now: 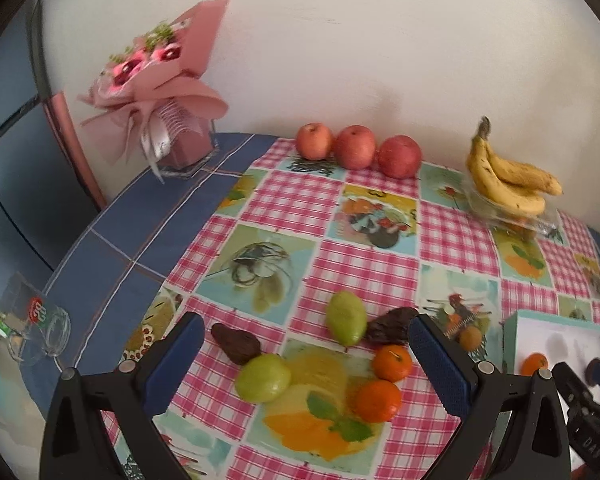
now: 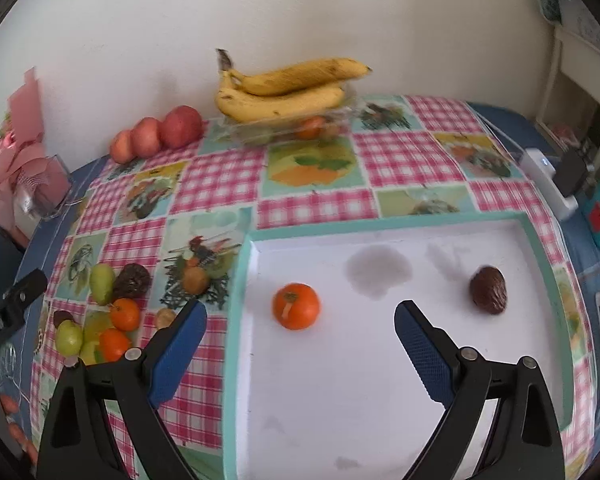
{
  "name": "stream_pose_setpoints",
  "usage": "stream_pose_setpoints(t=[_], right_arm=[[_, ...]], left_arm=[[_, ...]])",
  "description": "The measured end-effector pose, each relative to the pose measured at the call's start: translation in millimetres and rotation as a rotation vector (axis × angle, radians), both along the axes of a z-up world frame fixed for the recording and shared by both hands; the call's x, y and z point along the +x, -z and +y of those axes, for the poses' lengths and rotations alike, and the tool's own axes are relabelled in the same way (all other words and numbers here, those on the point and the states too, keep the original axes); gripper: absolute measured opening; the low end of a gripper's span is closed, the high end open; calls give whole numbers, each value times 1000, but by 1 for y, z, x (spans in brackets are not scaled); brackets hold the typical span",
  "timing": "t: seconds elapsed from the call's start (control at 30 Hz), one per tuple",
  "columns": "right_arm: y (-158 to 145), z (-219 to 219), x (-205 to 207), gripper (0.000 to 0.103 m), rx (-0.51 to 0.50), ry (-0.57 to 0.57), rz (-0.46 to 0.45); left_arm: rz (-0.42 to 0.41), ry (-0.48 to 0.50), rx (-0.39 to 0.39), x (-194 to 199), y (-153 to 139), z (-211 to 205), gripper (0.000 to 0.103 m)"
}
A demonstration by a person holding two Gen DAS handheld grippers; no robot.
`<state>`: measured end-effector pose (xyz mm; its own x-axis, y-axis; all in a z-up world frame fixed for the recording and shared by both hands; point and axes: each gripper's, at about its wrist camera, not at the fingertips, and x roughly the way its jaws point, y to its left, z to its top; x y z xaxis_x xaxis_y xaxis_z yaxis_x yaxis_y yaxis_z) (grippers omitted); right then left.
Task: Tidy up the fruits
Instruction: 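Withdraw both open tools from the tray back toward the fruit pile, then grasp the large green fruit with the left tool while the right tool grasps the small tan fruit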
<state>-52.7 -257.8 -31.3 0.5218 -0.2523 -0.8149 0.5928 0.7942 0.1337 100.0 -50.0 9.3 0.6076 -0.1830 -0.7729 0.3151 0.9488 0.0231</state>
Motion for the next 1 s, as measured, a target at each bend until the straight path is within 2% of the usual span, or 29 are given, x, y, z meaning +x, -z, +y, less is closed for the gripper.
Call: stream_pose_setpoints(t=[0.17, 0.33, 0.5, 0.73, 0.83, 0.87, 1.0], right_arm=[[-5, 18, 15, 95, -15, -65, -41], [-8, 44, 36, 95, -31, -145, -59], [-15, 63, 50, 95, -43, -189, -79], [-26, 80, 61, 95, -69, -216, -92], [-23, 83, 67, 95, -66, -225, -77], [-21, 84, 69, 94, -62, -226, -67], [-1, 82, 76, 76, -9, -234, -20]], left_arm=[[32, -61, -77, 17, 1, 26, 103], [32, -107, -83, 31, 1, 53, 103], [89, -118, -152, 45, 2, 79, 103], [131, -114, -142, 51, 4, 89, 103], [176, -86, -138, 54, 13, 82, 102], [200, -74, -121, 54, 19, 77, 102], [261, -53, -108, 51, 40, 64, 101]])
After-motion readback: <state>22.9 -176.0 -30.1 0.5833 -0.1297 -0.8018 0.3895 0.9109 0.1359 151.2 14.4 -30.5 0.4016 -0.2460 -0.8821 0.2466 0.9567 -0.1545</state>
